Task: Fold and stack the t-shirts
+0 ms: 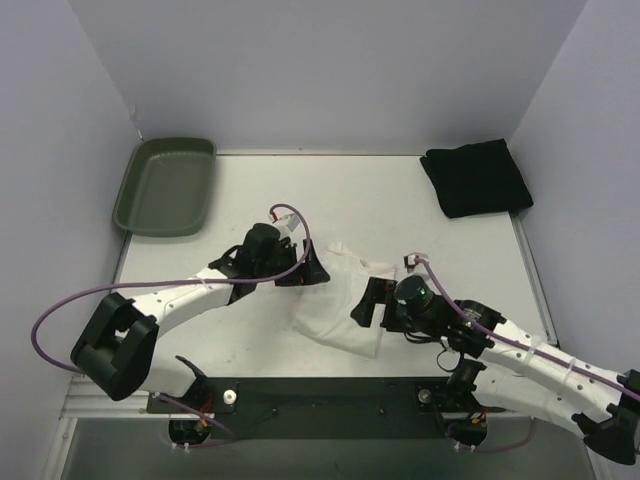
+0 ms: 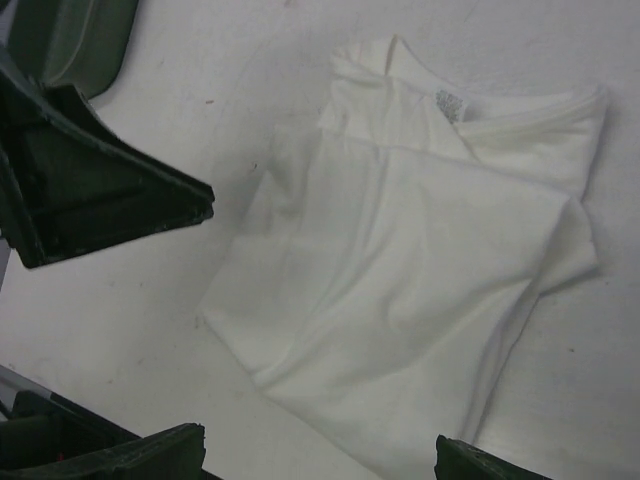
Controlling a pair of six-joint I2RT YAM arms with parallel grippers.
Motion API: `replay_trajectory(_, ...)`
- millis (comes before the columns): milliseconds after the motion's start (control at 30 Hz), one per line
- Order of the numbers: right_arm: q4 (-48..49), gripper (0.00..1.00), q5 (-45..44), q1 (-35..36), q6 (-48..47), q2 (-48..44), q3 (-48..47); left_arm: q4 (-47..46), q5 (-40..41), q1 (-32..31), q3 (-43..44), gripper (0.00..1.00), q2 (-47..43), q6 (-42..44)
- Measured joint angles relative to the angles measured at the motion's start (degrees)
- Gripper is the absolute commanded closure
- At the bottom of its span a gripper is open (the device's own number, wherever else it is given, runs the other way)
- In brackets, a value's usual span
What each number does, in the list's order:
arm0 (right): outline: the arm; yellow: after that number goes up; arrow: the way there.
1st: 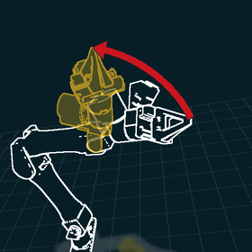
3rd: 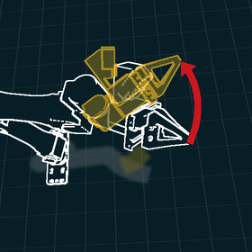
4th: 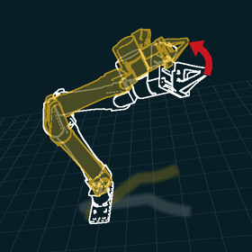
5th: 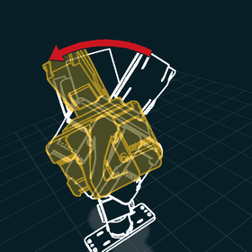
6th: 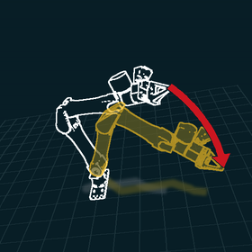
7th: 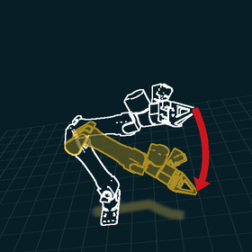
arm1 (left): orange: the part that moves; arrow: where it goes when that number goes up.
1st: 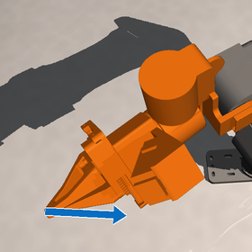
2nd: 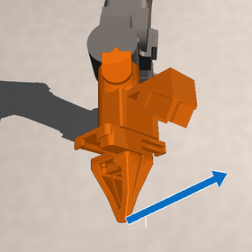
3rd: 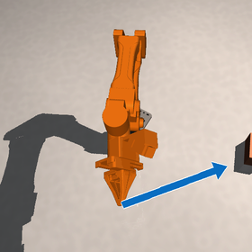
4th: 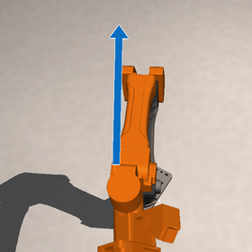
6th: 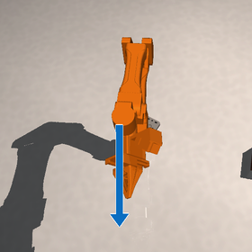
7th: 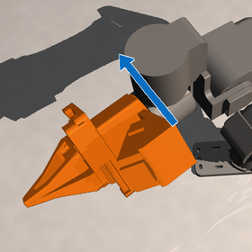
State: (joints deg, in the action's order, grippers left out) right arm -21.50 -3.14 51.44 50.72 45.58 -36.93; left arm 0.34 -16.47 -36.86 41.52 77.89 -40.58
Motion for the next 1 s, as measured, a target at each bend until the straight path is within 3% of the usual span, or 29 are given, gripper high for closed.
replay_trajectory(233, 5.44, 0.00, -5.64, 9.73, 5.95, 7.87, 2.54, -2.23, -2.56, 0.00, 8.00, 0.09, 7.82, 0.79)
replay_trajectory(533, 13.86, 0.00, -6.78, 10.54, 6.95, 16.24, 2.75, -7.32, -6.69, -0.07, 13.81, 0.11, 14.14, 0.61)
replay_trajectory(1000, 18.34, 0.00, -6.49, 10.54, 7.78, 19.56, 3.82, -13.11, -8.81, -1.07, 10.45, 0.12, 20.00, -0.79)
